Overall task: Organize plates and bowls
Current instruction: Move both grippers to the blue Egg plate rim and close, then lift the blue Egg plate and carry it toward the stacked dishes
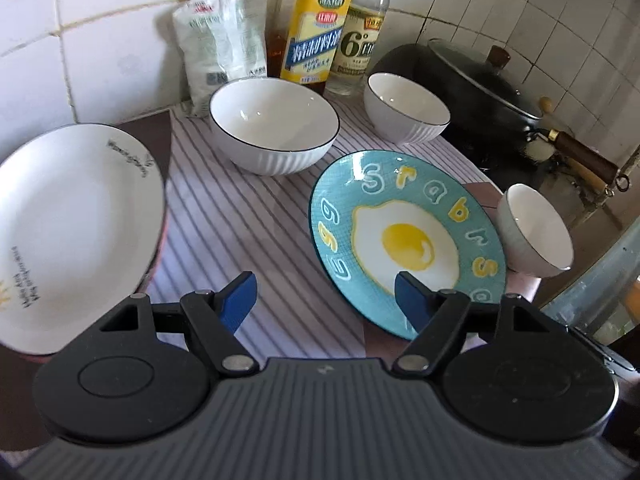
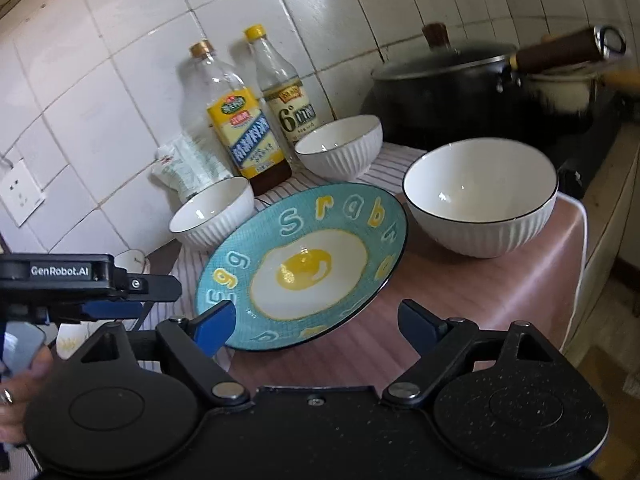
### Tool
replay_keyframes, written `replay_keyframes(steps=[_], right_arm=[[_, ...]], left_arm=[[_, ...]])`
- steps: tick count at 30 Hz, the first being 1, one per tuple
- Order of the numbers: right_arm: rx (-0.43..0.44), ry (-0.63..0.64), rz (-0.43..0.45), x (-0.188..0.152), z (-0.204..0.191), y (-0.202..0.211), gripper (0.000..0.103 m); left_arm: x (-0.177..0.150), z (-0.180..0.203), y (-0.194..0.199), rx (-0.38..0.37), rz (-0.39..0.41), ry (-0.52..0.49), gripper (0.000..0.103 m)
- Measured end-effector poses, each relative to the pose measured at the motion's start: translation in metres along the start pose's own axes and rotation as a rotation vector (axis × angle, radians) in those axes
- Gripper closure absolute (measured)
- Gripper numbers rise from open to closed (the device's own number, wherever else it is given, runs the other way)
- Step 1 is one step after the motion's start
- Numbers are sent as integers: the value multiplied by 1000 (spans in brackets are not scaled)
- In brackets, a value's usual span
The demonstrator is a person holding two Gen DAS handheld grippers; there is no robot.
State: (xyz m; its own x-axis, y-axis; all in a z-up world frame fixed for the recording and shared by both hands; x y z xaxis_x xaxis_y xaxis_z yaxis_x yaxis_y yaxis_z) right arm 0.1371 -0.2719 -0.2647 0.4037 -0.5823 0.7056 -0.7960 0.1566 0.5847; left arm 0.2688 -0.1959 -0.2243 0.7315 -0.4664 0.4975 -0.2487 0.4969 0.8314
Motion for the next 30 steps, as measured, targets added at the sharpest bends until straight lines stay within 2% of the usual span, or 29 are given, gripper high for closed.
replay_keyframes(steps=[6, 9, 11, 15, 17, 18, 20, 21, 24, 26, 30], right_arm=[[29, -135, -15, 2, 13, -18, 18], [37, -150, 7, 7, 15, -23, 18], [20, -148, -11, 11, 17, -30, 21], [7, -180, -10, 17, 25, -36, 29], [-2, -174, -12, 20, 27, -38, 39], [-7, -176, -12, 21, 29, -39, 43], [-7, -186, -15, 22, 31, -42, 55], [-1, -185, -18, 22, 31, -43, 57], [-6, -179, -15, 22, 31, -45, 59], [-11, -165, -5, 21, 31, -45, 59], [-14, -161, 0, 22, 31, -44, 59]], left_arm=[[15, -9, -29, -17, -5, 49, 31], [23, -11, -35, 40, 34, 35, 36], [27, -11, -41, 35, 28, 43, 38], [29, -13, -50, 11, 13, 78, 51], [29, -13, -53, 12, 10, 84, 63], [29, -14, -55, 14, 5, 88, 72], [28, -13, -58, -6, 0, 98, 79], [28, -12, -59, -23, -2, 101, 85], [29, -10, -60, -37, -4, 115, 89], [28, -12, -60, -43, -8, 159, 90], [27, -12, -61, -54, -10, 185, 91]])
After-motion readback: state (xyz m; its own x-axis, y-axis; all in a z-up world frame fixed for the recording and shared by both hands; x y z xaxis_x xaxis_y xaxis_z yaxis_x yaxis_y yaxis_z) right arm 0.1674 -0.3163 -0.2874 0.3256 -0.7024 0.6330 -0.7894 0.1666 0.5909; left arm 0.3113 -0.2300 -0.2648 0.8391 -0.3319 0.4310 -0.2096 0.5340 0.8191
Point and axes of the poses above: each gripper's, at about its wrist camera, not at the fingertips, and y roughly against the way its jaws point, z to its right, x to its top, the point moved 8 cm from there along -y, roughly the way its jaws point, and after that the axes turned 9 degrees about -z, right-handed, at the moved point
